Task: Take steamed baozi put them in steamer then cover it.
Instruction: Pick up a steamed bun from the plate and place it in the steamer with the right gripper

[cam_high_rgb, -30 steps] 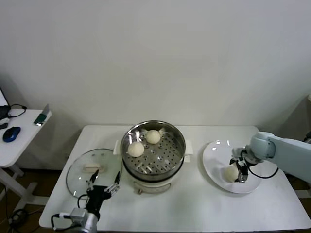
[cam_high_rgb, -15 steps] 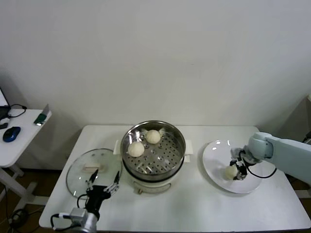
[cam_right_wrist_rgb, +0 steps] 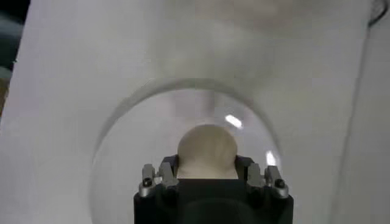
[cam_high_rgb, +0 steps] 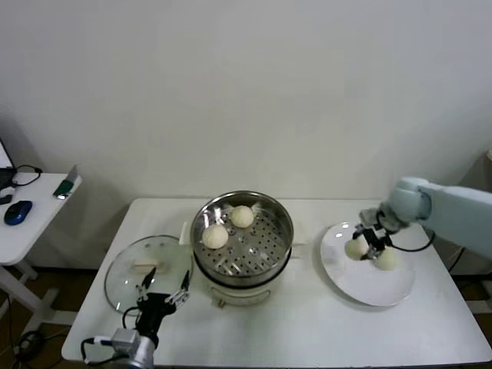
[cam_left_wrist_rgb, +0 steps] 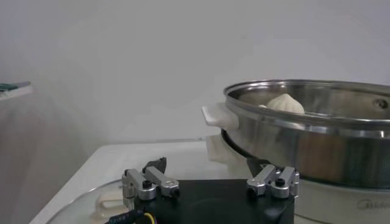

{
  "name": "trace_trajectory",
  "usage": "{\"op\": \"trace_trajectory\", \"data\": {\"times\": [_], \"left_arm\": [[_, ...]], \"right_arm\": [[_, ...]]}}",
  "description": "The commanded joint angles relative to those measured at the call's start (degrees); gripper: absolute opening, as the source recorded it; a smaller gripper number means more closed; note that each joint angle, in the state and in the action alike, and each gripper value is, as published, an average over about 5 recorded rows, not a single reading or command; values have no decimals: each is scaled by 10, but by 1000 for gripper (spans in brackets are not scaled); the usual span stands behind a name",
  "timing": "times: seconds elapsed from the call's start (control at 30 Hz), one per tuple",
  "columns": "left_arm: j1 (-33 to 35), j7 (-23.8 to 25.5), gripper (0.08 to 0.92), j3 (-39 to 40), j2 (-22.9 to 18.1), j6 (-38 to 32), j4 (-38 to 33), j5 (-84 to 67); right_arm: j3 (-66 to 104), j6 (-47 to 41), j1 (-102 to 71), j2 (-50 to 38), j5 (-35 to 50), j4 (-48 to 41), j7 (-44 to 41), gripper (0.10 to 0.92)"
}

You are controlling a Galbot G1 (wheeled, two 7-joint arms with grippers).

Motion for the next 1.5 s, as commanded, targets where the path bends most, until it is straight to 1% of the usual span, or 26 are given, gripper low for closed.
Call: {"op": "trace_trajectory", "data": {"times": [0.03, 0.17, 0.27, 0.47, 0.63, 0.87, 1.13, 1.5], "left_arm": [[0, 0, 823, 1, -1, 0, 1, 2], [0, 0, 823, 3, -3, 0, 0, 6], [2, 0, 823, 2, -3, 0, -2, 7], [8, 0, 823, -2, -2, -3, -8, 6], [11, -1, 823, -4, -2, -6, -9, 5], [14, -1, 823, -7, -2, -8, -12, 2], [13, -2, 823, -8, -2, -9, -10, 0], [13, -2, 823, -12, -1, -11, -8, -4]], "right_arm": [[-74, 161, 252, 108, 1, 69, -39, 619], [-20, 204, 268, 163, -24, 128, -37, 619], [16, 230, 247, 201, -48, 168, -28, 619], [32, 264, 170, 264, -122, 200, -5, 619], [15, 275, 115, 315, -183, 179, 12, 619], [9, 270, 55, 344, -221, 126, 28, 619], [6, 269, 14, 359, -241, 80, 34, 619], [-2, 266, -8, 373, -236, 59, 30, 619]]}}
